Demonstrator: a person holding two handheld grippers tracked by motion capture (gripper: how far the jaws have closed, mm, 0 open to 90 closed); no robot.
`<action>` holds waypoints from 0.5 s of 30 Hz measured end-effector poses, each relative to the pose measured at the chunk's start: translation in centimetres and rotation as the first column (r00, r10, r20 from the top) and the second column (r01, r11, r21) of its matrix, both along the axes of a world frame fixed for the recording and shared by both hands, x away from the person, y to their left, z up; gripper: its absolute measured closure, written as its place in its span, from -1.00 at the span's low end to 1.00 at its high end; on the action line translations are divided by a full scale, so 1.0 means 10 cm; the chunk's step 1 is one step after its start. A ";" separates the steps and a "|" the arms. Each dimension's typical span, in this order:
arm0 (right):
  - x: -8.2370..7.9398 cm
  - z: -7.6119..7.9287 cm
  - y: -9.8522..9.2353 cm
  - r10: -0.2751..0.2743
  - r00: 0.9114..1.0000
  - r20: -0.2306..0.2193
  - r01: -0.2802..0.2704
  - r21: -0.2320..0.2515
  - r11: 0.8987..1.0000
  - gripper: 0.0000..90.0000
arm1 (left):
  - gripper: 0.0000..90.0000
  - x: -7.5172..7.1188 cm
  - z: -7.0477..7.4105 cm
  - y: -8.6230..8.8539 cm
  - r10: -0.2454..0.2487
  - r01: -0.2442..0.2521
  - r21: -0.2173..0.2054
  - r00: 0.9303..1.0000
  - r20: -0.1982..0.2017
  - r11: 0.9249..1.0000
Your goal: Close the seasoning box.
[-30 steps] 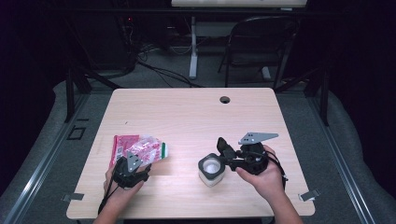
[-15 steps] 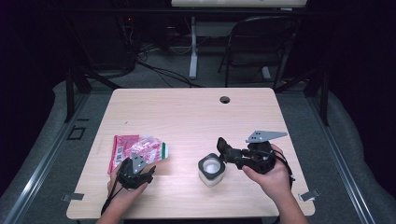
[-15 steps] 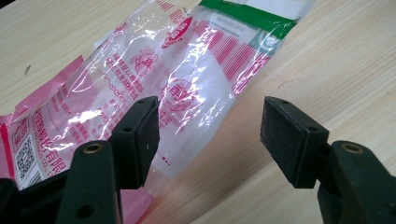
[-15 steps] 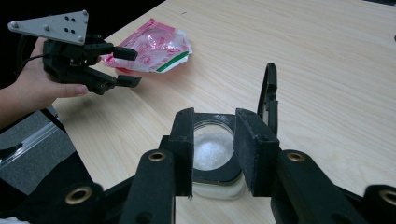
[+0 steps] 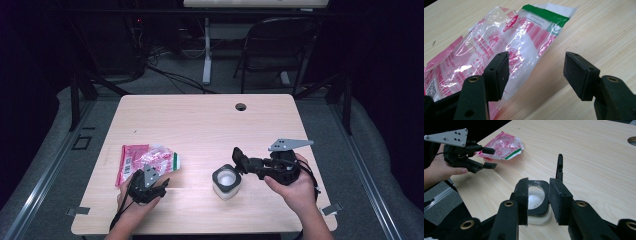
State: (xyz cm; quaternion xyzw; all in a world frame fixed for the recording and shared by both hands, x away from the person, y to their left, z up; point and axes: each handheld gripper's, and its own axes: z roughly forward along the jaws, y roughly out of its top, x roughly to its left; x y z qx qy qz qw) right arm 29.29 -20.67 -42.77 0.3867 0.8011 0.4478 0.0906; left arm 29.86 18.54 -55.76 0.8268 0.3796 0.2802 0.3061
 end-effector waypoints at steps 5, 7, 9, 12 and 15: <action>0.00 0.02 -0.04 -0.005 1.000 -0.001 0.005 -0.003 1.000 0.56 | -0.17 -0.01 0.01 -0.01 -0.008 0.008 0.002 1.000 0.003 1.000; 0.00 0.02 -0.06 -0.011 1.000 0.002 0.011 -0.003 1.000 0.58 | -0.17 -0.01 0.01 -0.02 -0.010 0.010 0.004 1.000 0.004 1.000; 0.00 0.03 -0.07 -0.022 1.000 0.003 0.022 -0.003 1.000 0.59 | -0.16 0.00 0.00 -0.02 -0.013 0.013 0.004 1.000 0.005 1.000; 0.00 0.04 -0.10 -0.029 1.000 0.005 0.030 -0.011 1.000 0.61 | -0.16 0.00 0.00 -0.03 -0.012 0.012 0.003 1.000 0.003 1.000; 0.00 0.04 -0.13 -0.039 0.999 0.004 0.039 -0.009 0.999 0.62 | -0.16 0.00 0.00 -0.03 -0.013 0.013 0.003 1.000 0.002 1.000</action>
